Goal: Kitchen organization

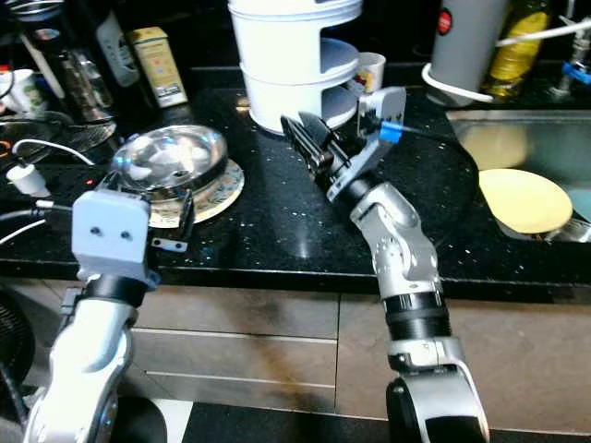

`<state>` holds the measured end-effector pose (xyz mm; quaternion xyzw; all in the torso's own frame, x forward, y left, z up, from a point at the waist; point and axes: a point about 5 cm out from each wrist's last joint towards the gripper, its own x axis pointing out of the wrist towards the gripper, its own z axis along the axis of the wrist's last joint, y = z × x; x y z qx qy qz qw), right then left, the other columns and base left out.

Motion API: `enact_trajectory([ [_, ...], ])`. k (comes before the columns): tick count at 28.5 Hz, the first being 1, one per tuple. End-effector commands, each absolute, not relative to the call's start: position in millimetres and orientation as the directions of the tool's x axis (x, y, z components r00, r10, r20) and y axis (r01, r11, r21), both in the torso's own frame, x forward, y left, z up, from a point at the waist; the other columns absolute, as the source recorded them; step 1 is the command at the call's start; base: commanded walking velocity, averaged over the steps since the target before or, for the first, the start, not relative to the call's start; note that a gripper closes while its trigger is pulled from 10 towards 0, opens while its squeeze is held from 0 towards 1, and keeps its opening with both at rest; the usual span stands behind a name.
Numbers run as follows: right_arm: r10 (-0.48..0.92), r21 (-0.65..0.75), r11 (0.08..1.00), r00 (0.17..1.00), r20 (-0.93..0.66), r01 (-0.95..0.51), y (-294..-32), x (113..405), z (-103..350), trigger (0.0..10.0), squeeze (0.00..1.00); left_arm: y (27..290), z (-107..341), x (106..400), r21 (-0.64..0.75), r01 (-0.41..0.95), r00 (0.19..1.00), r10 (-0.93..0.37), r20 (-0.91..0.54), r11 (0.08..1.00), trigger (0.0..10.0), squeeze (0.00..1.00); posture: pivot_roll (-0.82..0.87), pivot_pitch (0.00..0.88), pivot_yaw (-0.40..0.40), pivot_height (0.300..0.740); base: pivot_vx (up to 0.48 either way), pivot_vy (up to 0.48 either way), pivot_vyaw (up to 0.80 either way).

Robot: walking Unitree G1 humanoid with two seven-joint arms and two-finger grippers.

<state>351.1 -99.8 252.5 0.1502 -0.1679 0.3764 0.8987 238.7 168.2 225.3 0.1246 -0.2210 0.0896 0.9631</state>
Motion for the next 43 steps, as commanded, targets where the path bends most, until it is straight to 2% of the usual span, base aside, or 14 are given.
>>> enact_trajectory([
  [1, 0.646, 0.138, 0.655, 0.645, 0.408, -0.743, -91.3, 347.8, 252.4, 10.0, 0.00, 182.0, 222.5, 244.1, 0.136, -0.266, 0.879, 0.182, 0.441, 0.954, 10.0, 0.00, 0.11, 0.000, -0.021, 0.740, 0.000, 0.000, 0.00],
  [6, 0.650, 0.148, 0.646, 0.641, 0.407, -0.749, -87.8, 345.2, 250.2, 10.0, 0.00, 188.1, 225.3, 254.5, 0.088, -0.263, 0.868, 0.197, 0.456, 0.961, 10.0, 0.00, 0.11, 0.000, -0.022, 0.740, 0.000, 0.000, 0.00],
  [18, 0.665, 0.168, 0.614, 0.620, 0.416, -0.771, -84.2, 330.1, 247.4, 10.0, 0.00, 169.9, 224.8, 268.1, 0.044, -0.102, 0.873, 0.069, 0.483, 0.994, 10.0, 0.00, 0.07, 0.000, -0.019, 0.740, 0.000, 0.000, 0.00],
  [23, 0.671, 0.176, 0.603, 0.614, 0.416, -0.778, -84.6, 328.7, 247.6, 10.0, 0.00, 167.1, 221.3, 269.0, 0.046, -0.103, 0.877, 0.069, 0.475, 0.994, 10.0, 0.00, 0.07, 0.000, -0.022, 0.740, 0.000, 0.000, 0.00],
  [26, 0.712, 0.161, 0.562, 0.573, 0.406, -0.811, -81.3, 322.5, 246.7, 10.0, 0.00, 165.4, 214.9, 267.1, 0.055, -0.111, 0.887, 0.074, 0.456, 0.992, 10.0, 0.00, 0.07, 0.000, -0.026, 0.740, 0.000, 0.000, 0.00],
  [43, 0.685, 0.218, 0.551, 0.586, 0.434, -0.805, -85.9, 319.8, 246.0, 10.0, 0.00, 142.0, 229.4, 270.8, 0.129, -0.054, 0.879, -0.014, 0.477, 0.990, 10.0, 0.00, 0.08, 0.000, -0.021, 0.740, 0.000, 0.000, 0.78],
])
